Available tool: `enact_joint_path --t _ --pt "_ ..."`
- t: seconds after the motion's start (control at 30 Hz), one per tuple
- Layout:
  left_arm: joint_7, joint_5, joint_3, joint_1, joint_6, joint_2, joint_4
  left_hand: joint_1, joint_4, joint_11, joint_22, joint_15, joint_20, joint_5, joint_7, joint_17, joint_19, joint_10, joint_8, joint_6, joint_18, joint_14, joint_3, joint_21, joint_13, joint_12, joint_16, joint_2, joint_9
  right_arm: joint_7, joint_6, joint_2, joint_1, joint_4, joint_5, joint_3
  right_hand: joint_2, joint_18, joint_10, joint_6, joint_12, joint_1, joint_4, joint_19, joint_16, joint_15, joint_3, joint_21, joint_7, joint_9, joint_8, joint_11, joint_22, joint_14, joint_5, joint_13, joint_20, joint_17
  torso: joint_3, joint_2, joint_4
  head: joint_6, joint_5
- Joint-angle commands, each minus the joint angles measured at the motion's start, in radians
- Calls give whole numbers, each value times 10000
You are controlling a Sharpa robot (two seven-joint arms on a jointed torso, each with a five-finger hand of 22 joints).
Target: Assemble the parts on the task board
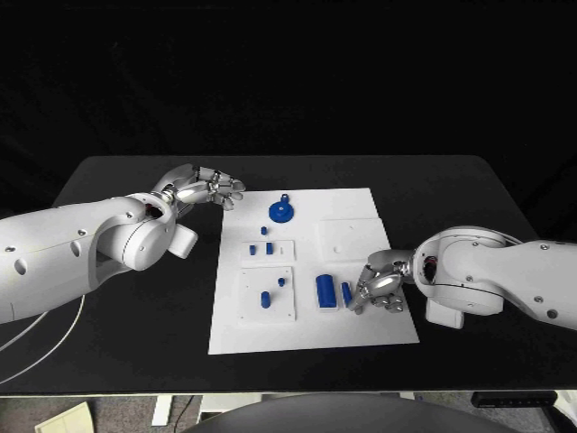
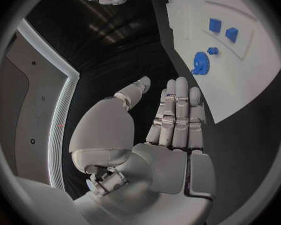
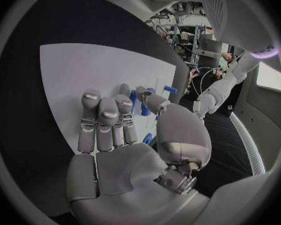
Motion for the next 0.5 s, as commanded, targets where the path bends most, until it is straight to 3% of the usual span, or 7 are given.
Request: enact_joint_path --t 0.03,0.37,0.5 --pt "47 -33 7 8 104 10 14 6 67 -26 11 10 -84 41 2 15 30 -66 57 -63 -153 80 8 -51 16 -40 -66 80 -13 -49 152 8 -18 -40 -202 -11 -29 349 44 68 -40 99 -32 44 -43 -93 122 36 21 4 46 -32 162 6 -11 16 11 16 -1 -1 5 0 3" --pt "33 -33 6 8 117 6 21 5 74 -26 15 10 -84 42 3 20 32 -66 57 -67 -153 80 8 -55 16 -40 -70 84 -16 -405 114 149 -23 -110 -233 -13 -29 349 57 82 -36 103 -50 48 -42 -90 240 47 19 10 62 -33 162 11 -11 17 22 15 -1 4 0 -11 8" --pt "28 -33 6 8 115 -1 24 5 75 -26 16 10 -84 42 3 22 32 -67 58 -67 -153 80 8 -56 17 -40 -72 85 -16 -429 89 226 -67 -149 -219 -13 -157 349 73 100 -27 34 -93 56 -35 -87 230 66 18 18 81 -33 167 19 -12 20 40 16 3 4 2 -18 19"
